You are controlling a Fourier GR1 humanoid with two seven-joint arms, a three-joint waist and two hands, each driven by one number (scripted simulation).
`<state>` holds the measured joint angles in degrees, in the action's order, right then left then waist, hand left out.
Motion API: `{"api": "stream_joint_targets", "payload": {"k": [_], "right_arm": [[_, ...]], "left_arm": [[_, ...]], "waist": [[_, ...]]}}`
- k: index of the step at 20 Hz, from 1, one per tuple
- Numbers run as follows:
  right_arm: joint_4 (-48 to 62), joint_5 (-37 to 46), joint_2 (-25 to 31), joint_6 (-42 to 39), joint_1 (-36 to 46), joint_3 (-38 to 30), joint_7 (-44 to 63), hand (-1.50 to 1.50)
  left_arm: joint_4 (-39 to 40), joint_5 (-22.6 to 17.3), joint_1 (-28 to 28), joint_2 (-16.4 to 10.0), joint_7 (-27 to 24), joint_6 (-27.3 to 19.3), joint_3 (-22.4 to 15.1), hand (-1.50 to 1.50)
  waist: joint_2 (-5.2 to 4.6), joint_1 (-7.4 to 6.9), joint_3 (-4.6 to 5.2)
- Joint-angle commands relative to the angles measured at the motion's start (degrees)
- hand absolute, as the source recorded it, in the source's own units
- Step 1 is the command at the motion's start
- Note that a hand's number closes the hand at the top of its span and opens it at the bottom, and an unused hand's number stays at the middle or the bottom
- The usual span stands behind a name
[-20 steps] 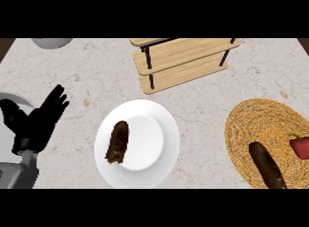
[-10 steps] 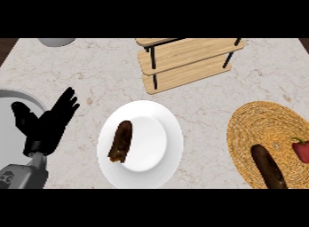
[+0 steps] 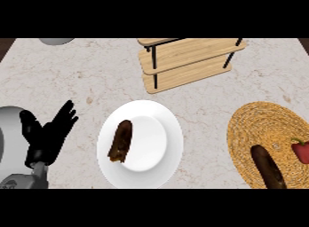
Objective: Pick the bell pepper from the placemat and place it in the tiered shelf
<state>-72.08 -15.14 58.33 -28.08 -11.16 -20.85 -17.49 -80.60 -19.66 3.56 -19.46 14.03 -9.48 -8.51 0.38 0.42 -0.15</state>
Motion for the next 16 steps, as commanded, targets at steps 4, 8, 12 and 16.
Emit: {"api": "stream_joint_targets", "payload": {"k": [4, 8, 12, 16], "right_arm": [[-13.64, 1.89, -2.15, 6.99, 1.84, 2.93, 18.86, -1.50], [-16.35, 4.72, -3.11, 6.48, 1.96, 5.24, 23.77, -1.50], [-22.55, 9.34, -6.34, 8.56, -0.24, 6.50, 25.91, -1.50], [-23.72, 14.42, -9.32, 10.55, -1.17, 9.04, 28.96, -1.50]], "left_arm": [[4.46, 1.97, -0.81, 1.27, -1.47, -0.15, 0.62, 0.00], [1.43, 1.02, -1.87, -0.73, 1.88, 1.08, 2.12, 0.00], [1.59, 2.00, -2.99, 2.10, -0.05, 0.59, 1.65, 0.00], [5.49, 1.50, -1.81, 0.29, -0.96, 3.80, 3.99, 0.00]], "waist": [[-0.39, -0.23, 0.26], [-0.30, -0.47, 0.19], [-0.24, -0.09, 0.19], [-0.35, -0.11, 0.20]]}}
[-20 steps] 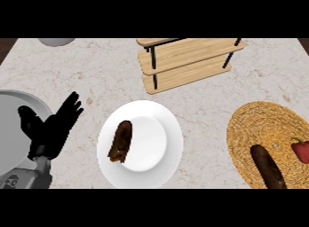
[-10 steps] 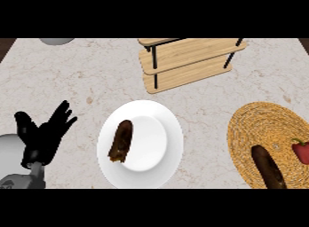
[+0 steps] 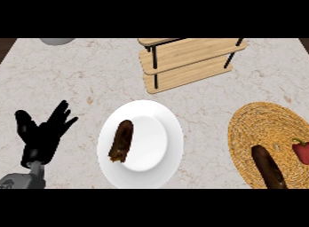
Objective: Pick the bell pepper from the placemat and place it in the tiered shelf
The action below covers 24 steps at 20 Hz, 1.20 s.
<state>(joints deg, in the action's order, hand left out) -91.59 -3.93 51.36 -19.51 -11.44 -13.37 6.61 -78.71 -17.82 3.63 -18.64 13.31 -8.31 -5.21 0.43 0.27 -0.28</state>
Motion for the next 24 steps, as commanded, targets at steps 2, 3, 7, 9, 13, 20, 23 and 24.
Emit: {"api": "stream_joint_targets", "payload": {"k": [2, 3, 7, 9, 13, 20, 23, 24], "right_arm": [[-0.40, 5.68, -3.84, 1.95, -1.52, 0.12, 1.73, -1.50], [0.02, 5.84, -3.27, 1.40, 1.66, 0.31, 3.60, -1.50], [-0.99, 10.17, -6.55, 2.88, 2.01, 1.09, 5.54, -1.50], [-7.00, 10.93, -7.81, 2.82, -1.36, 0.98, 6.87, -1.50], [0.30, 14.81, -10.65, 2.96, 2.93, 1.14, 3.87, -1.50], [-0.13, 22.30, -14.50, 4.89, 3.17, 3.20, 6.85, -1.50], [6.80, 25.22, -15.61, 7.63, 5.65, 2.89, 3.25, -1.50], [2.59, 25.30, -15.03, 5.71, 5.52, 2.99, 7.12, -1.50]], "left_arm": [[2.59, 1.08, -3.16, 1.41, -1.94, 1.80, -0.09, 0.00], [6.33, 0.99, 1.34, 0.59, -0.16, 1.91, 1.55, 0.00], [-0.40, 1.58, -1.95, 0.29, 2.46, 1.09, 1.67, 0.00], [3.35, 2.44, -0.12, 1.49, 1.27, 2.24, 0.84, 0.00], [2.30, 2.56, -1.60, 1.41, 0.52, 3.80, 2.28, 0.00], [2.06, 3.63, -1.07, 2.95, 1.27, 3.66, 3.13, 0.00], [1.42, 3.18, -2.56, 1.47, 1.41, 5.93, 3.81, 0.00], [-0.69, 4.48, -1.31, 3.37, 4.57, 2.77, 2.60, 0.00]], "waist": [[-0.39, -0.09, 0.29], [-0.48, -0.09, 0.30], [-0.42, -0.41, 0.28], [-0.40, 0.07, 0.30], [-0.46, -0.35, 0.28], [-0.43, -0.21, 0.29], [-0.46, -0.43, 0.27], [-0.41, -0.28, 0.28]]}}
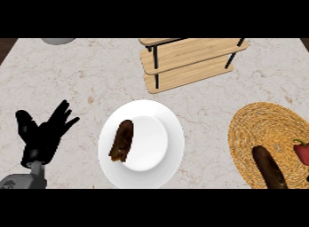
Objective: Pick the bell pepper from the placemat and place it in the tiered shelf
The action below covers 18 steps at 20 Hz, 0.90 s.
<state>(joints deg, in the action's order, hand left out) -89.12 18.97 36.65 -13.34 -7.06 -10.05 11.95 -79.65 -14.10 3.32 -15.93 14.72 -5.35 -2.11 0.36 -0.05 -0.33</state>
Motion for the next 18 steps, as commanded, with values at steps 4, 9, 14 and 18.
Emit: {"api": "stream_joint_targets", "payload": {"k": [4, 9, 14, 18], "right_arm": [[6.05, 4.22, -1.04, 1.08, 1.93, -2.34, -5.54, -1.50], [10.75, 5.83, -3.65, 2.46, 5.01, -2.06, -9.58, -1.50], [14.59, 7.92, -5.24, 3.68, 9.69, -1.72, -10.45, -1.50], [15.38, 12.13, -1.27, -3.76, 7.80, 5.54, -14.19, 1.50]], "left_arm": [[4.72, -0.23, 0.10, 0.96, 0.47, 2.32, 2.03, 0.00], [2.01, 2.94, -0.04, 2.30, 2.48, -0.11, 0.79, 0.00], [4.34, 2.81, 1.40, 2.62, 2.64, 1.59, 1.87, 0.00], [1.03, 1.82, -2.46, 0.58, 1.60, 3.52, 2.96, 0.00]], "waist": [[-0.38, 0.16, 0.33], [-0.35, 0.06, 0.32], [-0.39, 0.06, 0.33], [-0.39, -0.54, 0.36]]}}
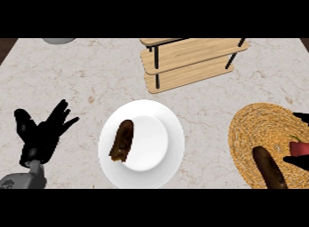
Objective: Pick the bell pepper from the placemat and place it in the tiered shelf
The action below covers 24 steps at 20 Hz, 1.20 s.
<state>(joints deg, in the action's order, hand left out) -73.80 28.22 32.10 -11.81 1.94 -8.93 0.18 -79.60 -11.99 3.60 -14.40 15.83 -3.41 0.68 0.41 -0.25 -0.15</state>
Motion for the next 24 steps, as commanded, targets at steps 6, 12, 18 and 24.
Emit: {"api": "stream_joint_targets", "payload": {"k": [6, 12, 18, 24], "right_arm": [[1.17, 2.61, -0.61, -2.51, -0.21, 2.39, -8.61, 1.50], [-9.04, 1.36, -2.79, 0.89, -7.63, 1.24, -13.79, 1.50], [-21.18, 11.03, -12.67, -6.24, 3.17, 23.84, -0.04, 1.50], [-35.74, 12.26, -28.41, -8.72, 8.74, 34.11, 18.64, 1.50]], "left_arm": [[3.47, 2.43, -0.44, 2.53, -0.87, -0.44, -0.21, 0.00], [4.30, 1.42, -1.11, 1.57, -1.53, 1.61, 1.68, 0.00], [1.51, 2.58, -0.65, 2.93, 1.06, 0.52, -1.12, 0.00], [-0.28, 2.57, -3.30, 1.32, 1.42, 0.93, -0.22, 0.00]], "waist": [[-0.42, 0.32, 0.16], [-0.35, 0.80, 0.18], [-0.68, -2.24, 0.47], [0.10, -0.16, 0.32]]}}
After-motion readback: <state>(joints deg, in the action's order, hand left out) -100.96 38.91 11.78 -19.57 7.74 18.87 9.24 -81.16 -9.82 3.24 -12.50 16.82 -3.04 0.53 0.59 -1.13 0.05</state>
